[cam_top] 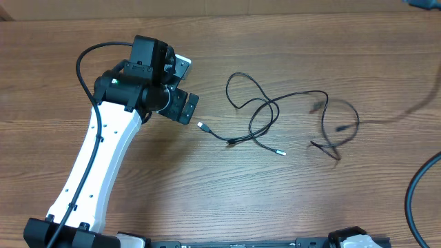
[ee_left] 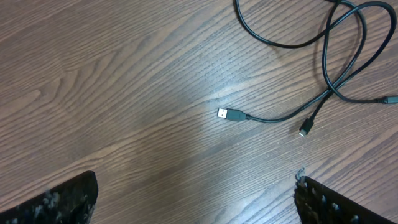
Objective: Untangle cables
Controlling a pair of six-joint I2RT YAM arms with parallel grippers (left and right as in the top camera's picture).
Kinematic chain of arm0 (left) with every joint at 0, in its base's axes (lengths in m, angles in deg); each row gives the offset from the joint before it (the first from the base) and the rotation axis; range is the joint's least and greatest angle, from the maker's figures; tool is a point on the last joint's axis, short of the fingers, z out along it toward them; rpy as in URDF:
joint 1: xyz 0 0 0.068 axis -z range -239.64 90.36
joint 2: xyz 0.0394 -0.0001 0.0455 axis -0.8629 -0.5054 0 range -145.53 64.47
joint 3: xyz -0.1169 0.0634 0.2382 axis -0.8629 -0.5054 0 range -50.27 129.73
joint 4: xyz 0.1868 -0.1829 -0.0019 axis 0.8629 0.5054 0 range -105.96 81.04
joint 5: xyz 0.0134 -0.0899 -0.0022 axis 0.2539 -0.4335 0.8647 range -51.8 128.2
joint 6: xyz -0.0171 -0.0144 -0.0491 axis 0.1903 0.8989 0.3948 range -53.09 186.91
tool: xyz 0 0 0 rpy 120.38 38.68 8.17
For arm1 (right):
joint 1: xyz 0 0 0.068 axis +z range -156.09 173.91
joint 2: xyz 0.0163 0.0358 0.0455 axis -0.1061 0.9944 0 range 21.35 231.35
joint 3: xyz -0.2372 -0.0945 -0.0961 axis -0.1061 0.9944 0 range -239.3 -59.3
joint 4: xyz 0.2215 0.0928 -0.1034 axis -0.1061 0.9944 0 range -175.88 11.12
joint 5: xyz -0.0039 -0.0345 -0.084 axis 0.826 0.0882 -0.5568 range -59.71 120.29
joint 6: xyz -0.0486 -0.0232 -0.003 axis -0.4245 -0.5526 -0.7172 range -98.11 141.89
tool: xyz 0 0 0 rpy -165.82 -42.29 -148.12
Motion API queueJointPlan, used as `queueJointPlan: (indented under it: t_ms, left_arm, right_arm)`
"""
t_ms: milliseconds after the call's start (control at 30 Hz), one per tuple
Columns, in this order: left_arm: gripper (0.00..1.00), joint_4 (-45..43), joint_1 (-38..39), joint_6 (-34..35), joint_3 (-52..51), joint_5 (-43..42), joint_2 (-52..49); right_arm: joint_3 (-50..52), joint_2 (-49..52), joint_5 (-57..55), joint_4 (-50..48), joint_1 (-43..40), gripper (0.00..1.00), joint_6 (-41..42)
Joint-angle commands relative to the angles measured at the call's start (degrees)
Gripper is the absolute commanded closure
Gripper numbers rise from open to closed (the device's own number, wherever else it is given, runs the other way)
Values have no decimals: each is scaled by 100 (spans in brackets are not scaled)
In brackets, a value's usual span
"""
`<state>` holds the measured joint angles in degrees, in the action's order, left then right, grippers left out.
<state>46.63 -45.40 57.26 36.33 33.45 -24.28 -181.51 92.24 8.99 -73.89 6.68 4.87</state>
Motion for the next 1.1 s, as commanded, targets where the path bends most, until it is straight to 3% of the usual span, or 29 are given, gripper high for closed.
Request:
queueJointPlan:
  t_ms: [0,167,400,533,833,1067]
  left_arm:
    - [1,-2,-15,-107,61,-83,-9]
    - [1,-2,-9,-107,61,-83,-9]
    - [0,-2,-9,-107,61,-83,-9]
    - [0,-4,-9,-107,61,-83,-9]
    - [0,-2,-9,-107,61,-83,-9]
    - [0,-2,-9,-107,61,-83,-9]
  right_arm:
    - [-55,48,981,-232,-15,96,-146]
    - [-55,79,723,-7,-20,96,-282]
    - [-55,505,-2079,1062,-39,96,-1064]
    - [-52,734,-3176,1032,-431,96,-1355]
    - [-52,750,-3270,931,-2063,96,-1327]
    - [-33,791,-3265,1158,-2597,96,-1303]
